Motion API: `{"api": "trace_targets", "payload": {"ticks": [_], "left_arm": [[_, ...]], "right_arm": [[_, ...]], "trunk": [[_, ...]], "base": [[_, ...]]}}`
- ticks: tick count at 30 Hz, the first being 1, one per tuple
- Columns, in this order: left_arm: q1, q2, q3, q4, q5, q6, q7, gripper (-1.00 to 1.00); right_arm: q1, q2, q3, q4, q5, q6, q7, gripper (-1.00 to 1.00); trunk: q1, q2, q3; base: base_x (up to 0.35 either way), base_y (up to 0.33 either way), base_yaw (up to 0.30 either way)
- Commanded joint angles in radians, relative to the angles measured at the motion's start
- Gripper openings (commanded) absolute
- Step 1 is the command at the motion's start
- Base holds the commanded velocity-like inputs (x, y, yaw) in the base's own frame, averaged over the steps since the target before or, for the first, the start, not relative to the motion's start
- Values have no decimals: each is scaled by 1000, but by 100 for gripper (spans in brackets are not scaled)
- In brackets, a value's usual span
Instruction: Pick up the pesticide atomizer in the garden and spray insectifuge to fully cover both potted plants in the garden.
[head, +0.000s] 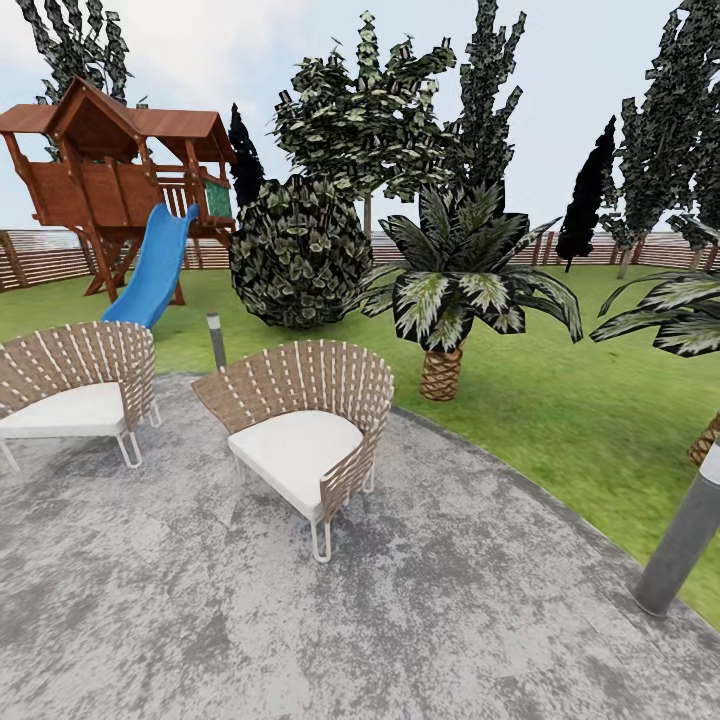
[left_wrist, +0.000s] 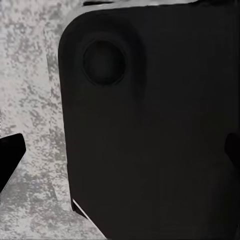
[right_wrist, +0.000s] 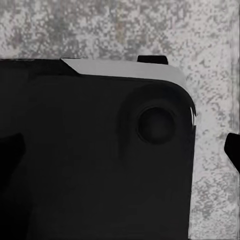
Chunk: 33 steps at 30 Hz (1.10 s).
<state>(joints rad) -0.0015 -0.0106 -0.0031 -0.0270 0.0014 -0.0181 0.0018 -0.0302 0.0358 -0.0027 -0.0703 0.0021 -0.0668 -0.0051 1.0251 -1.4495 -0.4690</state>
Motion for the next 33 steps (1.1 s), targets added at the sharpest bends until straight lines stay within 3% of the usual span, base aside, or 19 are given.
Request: {"api": "trace_targets", "payload": {"ticks": [1,5,6,7,11,22,33], "left_arm": [[0,0,0,-6,0,-8,1,100],[-11,-1,-2,-29,-1,-30,-3,100],[-21,-2,-2,-199,-2,-183,-5,100],[-44,-1,-3,-224,0,-191,-7,100],[-105,3,-3,-301,-4,-199,-8,100],[-101,45,3,-326,0,-200,-8,100],[-106,47,5,-321,2,-201,-8,100]], "right_arm": [[-1,-4,0,-5,0,-4,-1,100],[-1,-27,-1,-27,1,-15,-1,100],[-2,-42,-1,-295,0,-102,-1,100],[-2,-43,-2,-311,-1,-186,-1,100],[-5,-43,-2,-336,-1,-335,-1,100],[-5,-45,-3,-334,2,-344,0,100],[-5,-45,-3,-333,0,-344,-1,100]], "trunk": [[0,0,-1],[0,0,-1],[0,0,-1],[0,0,-1],[0,0,-1],[0,0,-1],[0,0,-1]], "base": [[0,0,0],[0,0,0],[0,0,0],[0,0,0],[0,0,0],[0,0,0],[-141,-158,-61]]}}
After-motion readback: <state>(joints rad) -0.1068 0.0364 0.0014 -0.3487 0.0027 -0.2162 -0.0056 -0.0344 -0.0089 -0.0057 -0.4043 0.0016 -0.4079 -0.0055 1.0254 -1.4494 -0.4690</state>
